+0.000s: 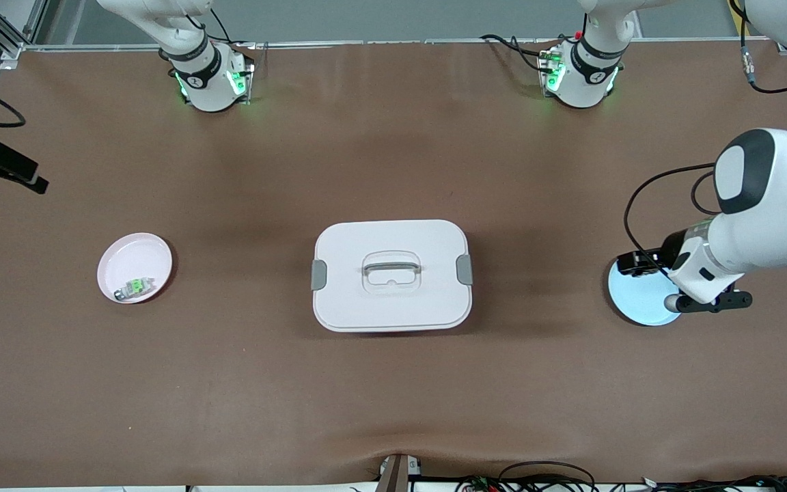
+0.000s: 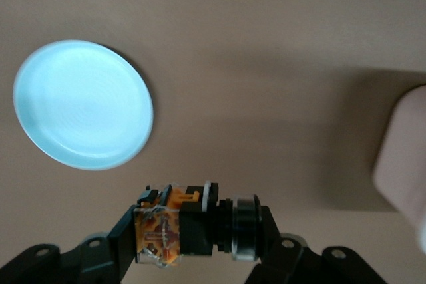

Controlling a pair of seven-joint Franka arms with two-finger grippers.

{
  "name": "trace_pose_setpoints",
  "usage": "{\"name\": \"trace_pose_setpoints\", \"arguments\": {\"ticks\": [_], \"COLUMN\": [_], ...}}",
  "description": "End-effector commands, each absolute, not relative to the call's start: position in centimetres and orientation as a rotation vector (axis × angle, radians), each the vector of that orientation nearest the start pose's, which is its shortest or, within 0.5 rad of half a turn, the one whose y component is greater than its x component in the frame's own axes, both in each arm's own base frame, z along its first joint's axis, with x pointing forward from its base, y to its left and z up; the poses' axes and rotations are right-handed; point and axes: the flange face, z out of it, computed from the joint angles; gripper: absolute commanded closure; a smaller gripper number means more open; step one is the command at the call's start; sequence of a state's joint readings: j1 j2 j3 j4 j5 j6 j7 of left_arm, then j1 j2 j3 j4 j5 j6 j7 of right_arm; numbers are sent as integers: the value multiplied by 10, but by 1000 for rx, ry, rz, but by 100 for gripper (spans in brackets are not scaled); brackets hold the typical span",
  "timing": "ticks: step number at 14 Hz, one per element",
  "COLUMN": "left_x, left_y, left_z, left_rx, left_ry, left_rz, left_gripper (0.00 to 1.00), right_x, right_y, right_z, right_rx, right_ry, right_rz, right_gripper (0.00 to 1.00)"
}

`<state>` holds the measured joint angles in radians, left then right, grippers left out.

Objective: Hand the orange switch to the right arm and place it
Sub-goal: 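Lift the orange switch with the left gripper while the right gripper approaches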

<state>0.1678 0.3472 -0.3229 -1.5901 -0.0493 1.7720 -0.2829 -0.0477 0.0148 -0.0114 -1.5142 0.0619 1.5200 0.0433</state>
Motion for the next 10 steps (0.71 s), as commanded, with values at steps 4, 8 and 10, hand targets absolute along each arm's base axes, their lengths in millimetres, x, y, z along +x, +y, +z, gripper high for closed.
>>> {"name": "trace_pose_setpoints", "arguments": {"ticks": [4,8,10], "left_x": [616,594,586], "left_y": [-178,-238,-263], "left_z": [496,504,526], "left_rx": [-3242,-3171,-3156], "left_ry": [-680,-918,-1048], "left_rz": [464,572,598], "left_gripper": [100,100,100], "right_x": [541,525,522], "right_y": [55,139,159], "right_z": [638,638,636], "right_rx": [-3077,-3045,-2928], "right_ry": [-5,62,91], "right_rz": [122,149,187], "right_gripper": [0,0,0]}}
